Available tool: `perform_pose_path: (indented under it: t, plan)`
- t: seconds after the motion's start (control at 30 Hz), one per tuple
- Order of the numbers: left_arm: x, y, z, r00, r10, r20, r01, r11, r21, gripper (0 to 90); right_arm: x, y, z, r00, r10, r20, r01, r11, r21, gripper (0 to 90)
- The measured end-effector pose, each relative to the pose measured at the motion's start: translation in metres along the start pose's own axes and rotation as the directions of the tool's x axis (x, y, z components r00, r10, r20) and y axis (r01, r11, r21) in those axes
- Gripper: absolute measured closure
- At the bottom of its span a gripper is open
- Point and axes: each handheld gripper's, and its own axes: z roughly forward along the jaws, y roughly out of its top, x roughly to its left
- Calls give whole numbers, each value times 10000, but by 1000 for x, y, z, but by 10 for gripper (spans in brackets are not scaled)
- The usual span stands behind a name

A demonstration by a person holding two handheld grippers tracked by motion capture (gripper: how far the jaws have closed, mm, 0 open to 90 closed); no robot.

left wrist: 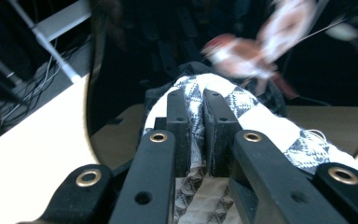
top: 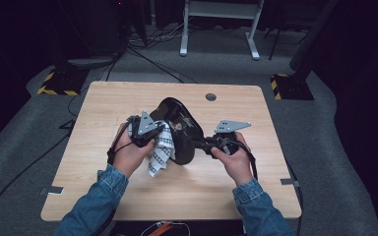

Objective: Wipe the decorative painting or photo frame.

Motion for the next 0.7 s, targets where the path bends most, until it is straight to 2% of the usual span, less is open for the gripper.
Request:
perform_pose_path:
  t: [0.3, 0.37, 0.47, 0.57, 0.6, 0.7]
  plan:
    - [21, -14, 4, 9972, -493, -557, 503, 9986, 172, 828, 0, 0, 0, 10000, 15, -45, -15, 10000, 15, 785]
    - [29, -18, 4, 9953, -754, -614, 764, 9970, 147, 827, 0, 0, 0, 10000, 12, -64, -12, 10000, 12, 785]
    - [32, -19, 3, 9941, -809, -721, 821, 9965, 145, 827, 0, 0, 0, 10000, 13, -70, -13, 10000, 15, 785]
    - [32, -19, 3, 9922, -1032, -693, 1040, 9945, 85, 829, 0, 0, 0, 10000, 12, -69, -12, 10000, 20, 785]
    - [27, -18, 3, 9935, -1028, -493, 1031, 9947, 20, 829, -1, 1, 0, 10000, 35, -79, -35, 10000, 11, 786]
    - [21, -16, 3, 9946, -997, -289, 995, 9950, -69, 829, 0, 0, 0, 10000, 41, -77, -41, 10000, 6, 785]
